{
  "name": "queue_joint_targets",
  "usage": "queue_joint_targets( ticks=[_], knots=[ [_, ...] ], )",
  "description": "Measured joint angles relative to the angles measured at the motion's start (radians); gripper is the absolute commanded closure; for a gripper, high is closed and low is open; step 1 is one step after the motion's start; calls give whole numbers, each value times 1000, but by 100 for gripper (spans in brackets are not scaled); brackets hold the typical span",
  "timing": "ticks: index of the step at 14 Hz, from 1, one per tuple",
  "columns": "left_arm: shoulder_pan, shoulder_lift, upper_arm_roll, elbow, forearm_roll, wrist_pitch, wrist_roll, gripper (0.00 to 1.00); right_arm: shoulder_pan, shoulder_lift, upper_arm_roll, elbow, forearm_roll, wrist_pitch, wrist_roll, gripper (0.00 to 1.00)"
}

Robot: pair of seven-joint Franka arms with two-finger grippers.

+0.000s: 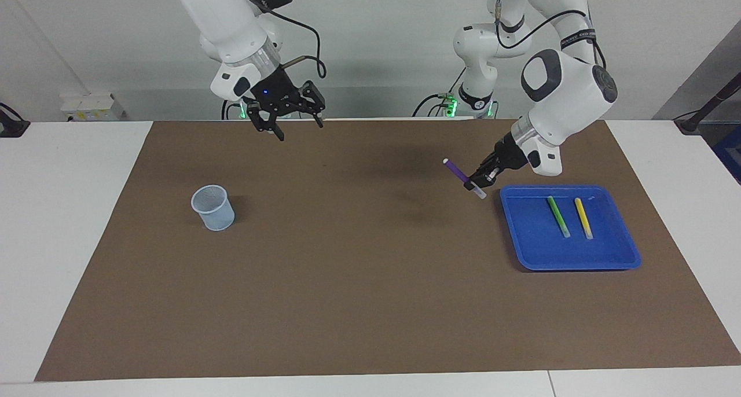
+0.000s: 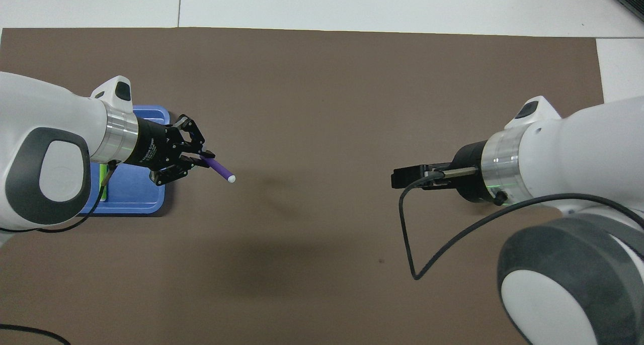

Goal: Transfer and insert pens with both arms
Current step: 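Lift the purple pen with the left gripper while the right gripper approaches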

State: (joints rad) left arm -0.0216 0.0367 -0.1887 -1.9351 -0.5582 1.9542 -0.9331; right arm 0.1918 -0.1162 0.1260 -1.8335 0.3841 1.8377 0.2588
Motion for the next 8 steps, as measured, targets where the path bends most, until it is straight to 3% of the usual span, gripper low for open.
queue_joint_targets(
  ticks=[4, 8],
  knots=[
    [-8, -65, 0, -63, -129, -2, -43, 100, 85, 0, 2, -6, 104, 40, 282, 0],
    [-11, -178, 1, -180, -216, 31, -105, 100, 252, 0, 7, -33, 138, 222, 555, 0]
  ],
)
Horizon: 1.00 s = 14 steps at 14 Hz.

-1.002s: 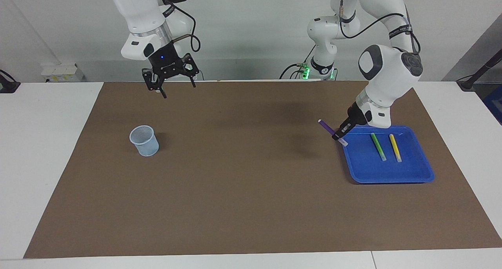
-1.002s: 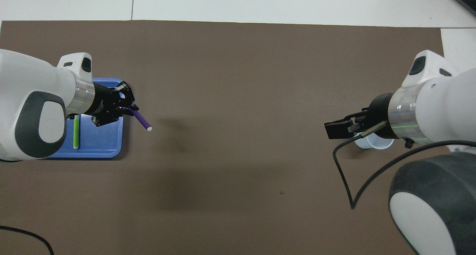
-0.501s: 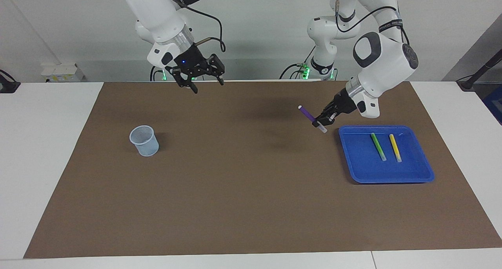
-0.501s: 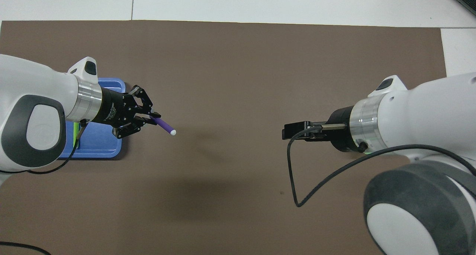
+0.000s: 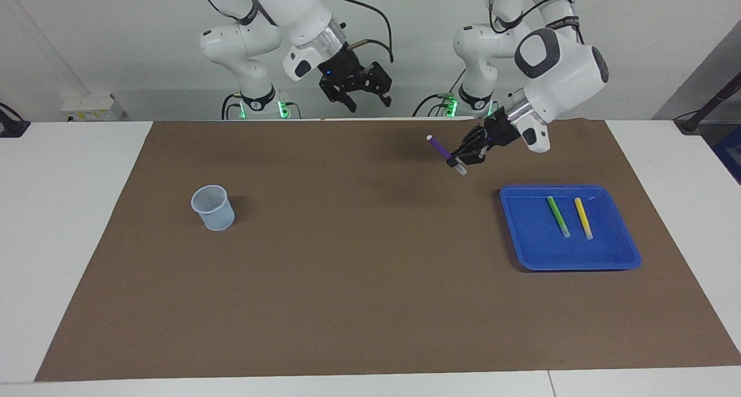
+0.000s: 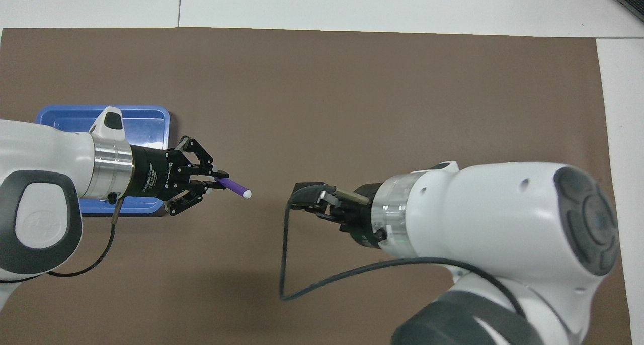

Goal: Transfer and insert pens with both arms
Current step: 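Lift the purple pen with the left gripper while the right gripper approaches, then grasp the purple pen tip with the right gripper from the left gripper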

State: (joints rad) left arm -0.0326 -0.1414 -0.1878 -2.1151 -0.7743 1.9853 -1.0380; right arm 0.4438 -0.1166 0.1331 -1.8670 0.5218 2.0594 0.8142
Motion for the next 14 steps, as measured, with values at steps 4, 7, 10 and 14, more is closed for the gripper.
queue_joint_targets(
  ticks=[4, 7, 10, 14],
  knots=[
    [-11, -84, 0, -69, -21, 37, -97, 100, 79, 10, 1, -66, 62, 203, 124, 5],
    [-29, -97, -1, -82, -34, 75, -153, 100, 102, 19, 0, -76, 71, 265, 159, 9],
    [-31, -97, -1, -85, -48, 96, -190, 100, 142, 61, 0, -83, 73, 383, 160, 11],
    [-45, -97, -1, -87, -52, 111, -234, 100, 180, 116, 0, -84, 73, 430, 104, 15]
  ],
)
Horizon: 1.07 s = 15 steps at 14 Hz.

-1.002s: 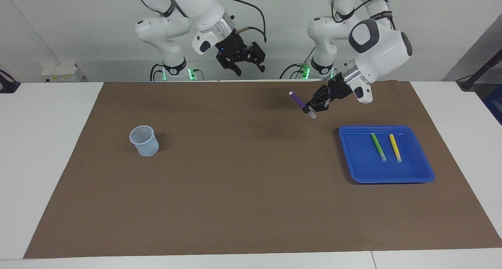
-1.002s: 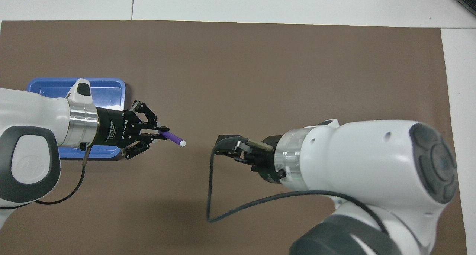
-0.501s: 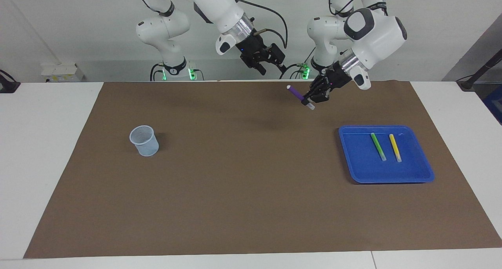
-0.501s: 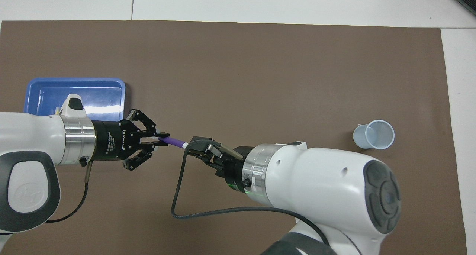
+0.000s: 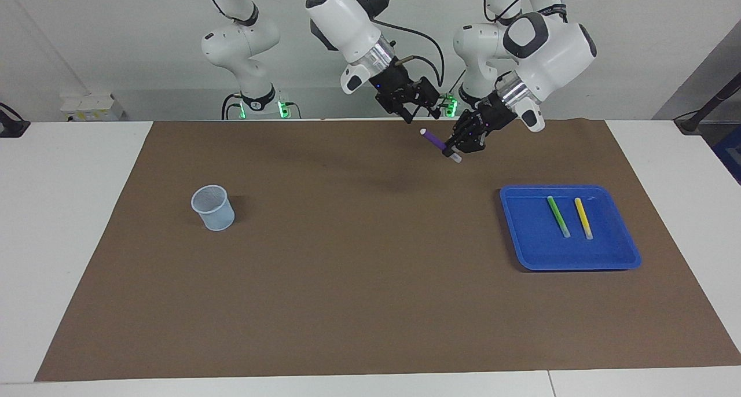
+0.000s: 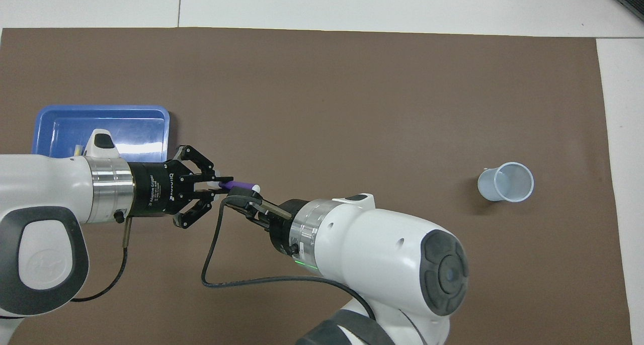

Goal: Transfer and insert pens with both arms
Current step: 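Grasp the purple pen tip with the right gripper from the left gripper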

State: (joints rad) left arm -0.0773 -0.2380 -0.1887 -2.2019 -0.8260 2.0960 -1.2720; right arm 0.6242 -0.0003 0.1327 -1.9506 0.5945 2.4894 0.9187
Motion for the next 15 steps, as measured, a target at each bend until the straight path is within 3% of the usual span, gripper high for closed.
queue_joint_targets(
  ticks=[1, 4, 7, 15],
  knots=[
    [0, 0, 0, 0, 0, 3, -5, 100, -2, 10, -3, 0, 0, 7, -21, 20],
    [0, 0, 1, -3, -1, 7, -12, 100, -15, 27, -13, 1, 0, 52, -65, 22],
    [0, 0, 1, -3, -6, 8, -21, 100, -39, 37, -14, 12, 0, 67, -85, 35],
    [0, 0, 1, -4, -25, 11, -29, 100, 0, 54, -7, 18, 62, 144, -75, 37]
  ],
)
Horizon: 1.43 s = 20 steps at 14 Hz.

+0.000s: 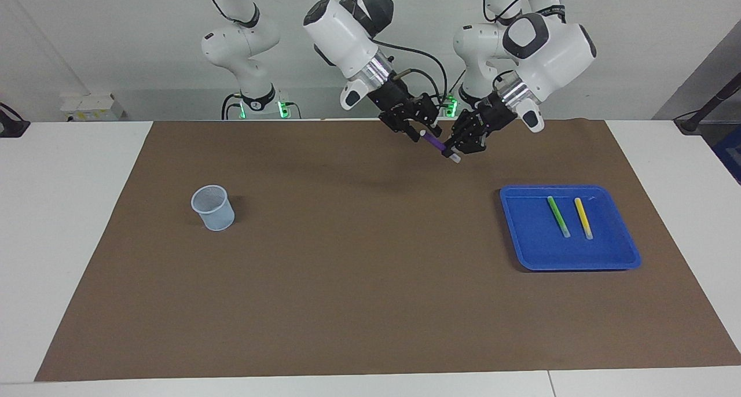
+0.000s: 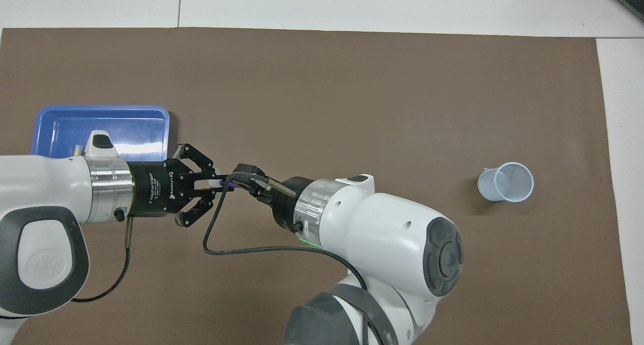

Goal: Transfer and insert pens with both arms
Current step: 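Grasp the purple pen tip with the right gripper from the left gripper, then carry the purple pen with the right gripper to the white cup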

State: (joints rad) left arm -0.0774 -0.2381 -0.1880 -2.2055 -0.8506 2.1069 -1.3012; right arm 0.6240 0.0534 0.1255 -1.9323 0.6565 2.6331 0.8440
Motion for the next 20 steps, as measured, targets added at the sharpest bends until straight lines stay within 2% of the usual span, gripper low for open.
queue_joint_targets(
  ticks=[3, 6, 8, 15, 17, 19, 20],
  knots=[
    [0, 0, 0, 0, 0, 0, -2, 100, 1, 2, 0, 0, 0, 0, 0, 53],
    [0, 0, 0, 0, 0, 0, -5, 100, 1, 4, 0, 1, 0, 0, 0, 79],
    [0, 0, 0, 0, 0, 1, -11, 100, 1, 5, 0, 2, 0, 0, 0, 100],
    [0, 0, 1, 0, -2, 2, -17, 100, 1, 7, 0, 5, 0, 1, 0, 100],
    [-1, 0, 0, 0, -2, 6, -17, 56, 0, 7, 0, 6, 1, 1, 0, 100],
    [-11, 0, 0, -2, -2, 31, -18, 36, -1, 9, -2, 8, 1, 2, 0, 100],
    [-18, 0, 0, -7, -2, 55, -19, 34, -2, 9, -4, 8, 1, 2, 0, 100]
  ],
)
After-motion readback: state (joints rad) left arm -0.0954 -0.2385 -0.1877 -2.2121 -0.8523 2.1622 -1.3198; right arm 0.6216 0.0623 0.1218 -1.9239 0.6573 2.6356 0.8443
